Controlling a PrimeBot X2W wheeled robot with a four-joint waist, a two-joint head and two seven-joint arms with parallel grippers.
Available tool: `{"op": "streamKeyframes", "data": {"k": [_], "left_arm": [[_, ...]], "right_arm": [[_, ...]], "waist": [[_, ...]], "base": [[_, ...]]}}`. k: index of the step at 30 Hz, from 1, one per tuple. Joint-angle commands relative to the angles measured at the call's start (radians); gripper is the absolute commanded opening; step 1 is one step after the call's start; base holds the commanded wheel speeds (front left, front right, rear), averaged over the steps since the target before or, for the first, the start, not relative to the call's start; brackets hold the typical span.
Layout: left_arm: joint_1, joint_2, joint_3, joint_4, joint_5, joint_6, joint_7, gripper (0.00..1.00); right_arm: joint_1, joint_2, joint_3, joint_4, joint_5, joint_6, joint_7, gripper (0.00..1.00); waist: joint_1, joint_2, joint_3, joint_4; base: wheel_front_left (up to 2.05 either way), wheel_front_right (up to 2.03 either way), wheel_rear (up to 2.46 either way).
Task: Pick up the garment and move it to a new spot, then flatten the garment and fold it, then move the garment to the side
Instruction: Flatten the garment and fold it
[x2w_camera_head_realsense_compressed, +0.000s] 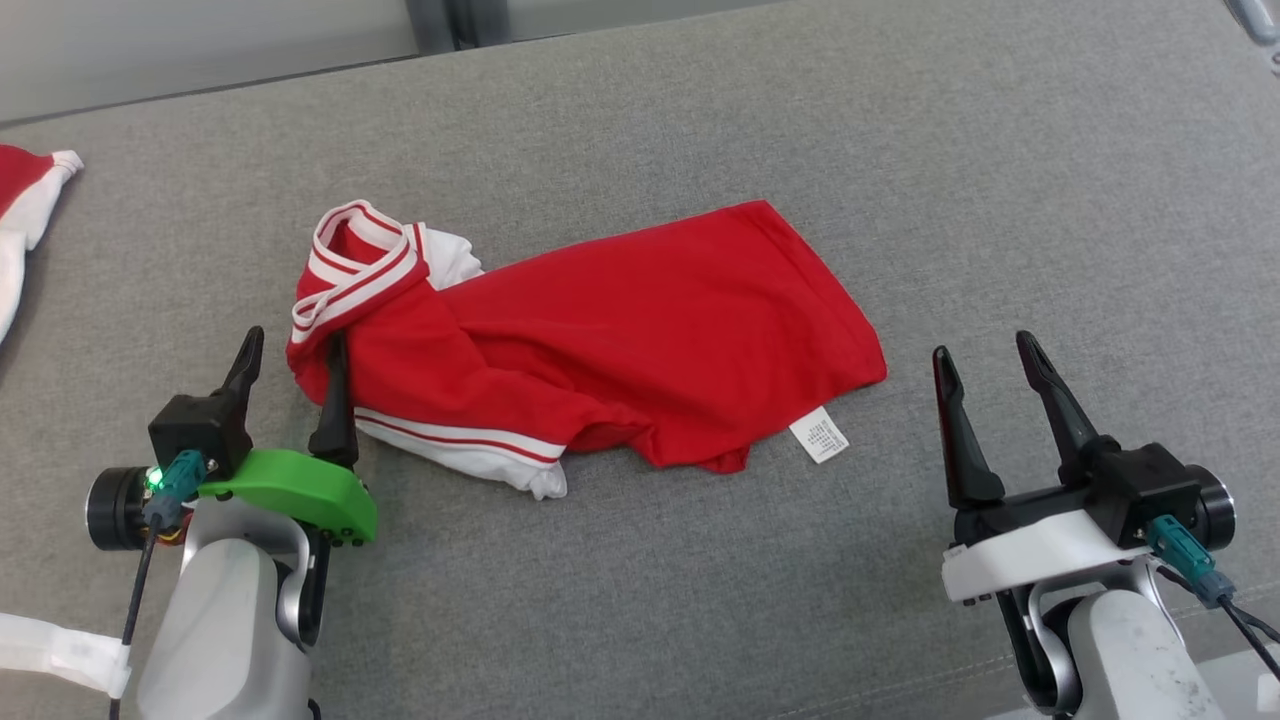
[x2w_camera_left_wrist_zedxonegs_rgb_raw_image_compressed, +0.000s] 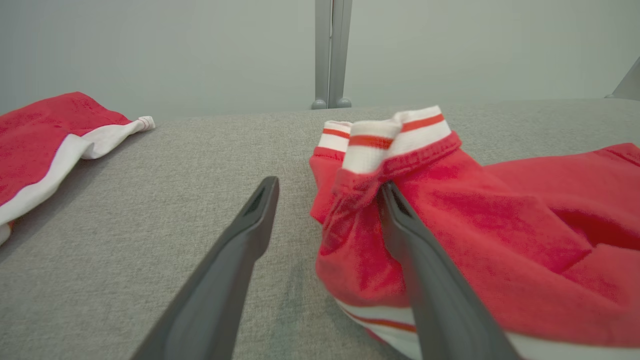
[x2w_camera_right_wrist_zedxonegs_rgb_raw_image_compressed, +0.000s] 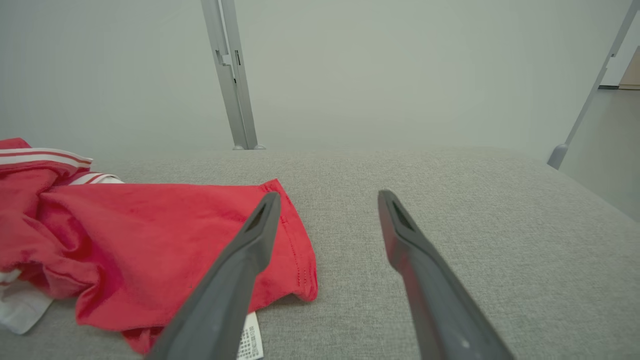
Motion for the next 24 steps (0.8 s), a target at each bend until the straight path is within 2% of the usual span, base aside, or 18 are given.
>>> {"op": "streamKeyframes", "data": {"k": [1,2,3,8,14,19,24], "left_arm": [[-0.022,0.007,0.001,0.003,0.000,-0.007,0.001,0.48],[-0.028,0.005,-0.001,-0.001,-0.001,-0.009,0.001,0.17],[-0.029,0.002,-0.003,-0.007,-0.001,-0.012,0.001,0.00],[0.008,-0.012,-0.029,-0.066,0.017,-0.025,0.001,0.00],[0.100,-0.034,-0.057,-0.224,0.028,-0.033,0.000,0.00],[0.263,-0.037,-0.100,-0.481,0.049,-0.035,0.000,0.00],[0.375,-0.036,-0.137,-0.674,0.059,-0.021,0.020,0.00]], "right_arm": [[-0.011,-0.002,-0.001,-0.001,0.007,0.000,-0.003,1.00],[-0.011,-0.002,-0.002,0.000,0.008,0.000,-0.003,1.00],[-0.010,-0.002,-0.004,0.001,0.008,0.000,-0.003,1.00],[0.001,-0.002,-0.003,0.009,0.010,0.000,-0.003,1.00],[0.024,-0.002,-0.001,0.016,0.008,0.000,-0.003,1.00],[0.052,-0.002,0.001,0.026,0.012,0.000,-0.003,1.00],[0.062,-0.002,0.003,0.027,0.013,0.000,-0.003,1.00]], "waist": [[0.0000,0.0000,0.021,-0.018],[0.0000,0.0000,0.021,-0.018],[0.0000,0.0000,0.020,-0.016],[0.0000,0.0000,-0.008,0.004],[0.0000,0.0000,-0.061,0.045],[0.0000,0.0000,-0.121,0.101],[0.0000,0.0000,-0.139,0.121]], "base": [[0.00,0.00,0.00],[0.00,0.00,0.00],[0.00,0.00,0.00],[0.00,0.00,0.00],[0.00,0.00,0.00],[0.00,0.00,0.00],[0.00,0.00,0.00]]}}
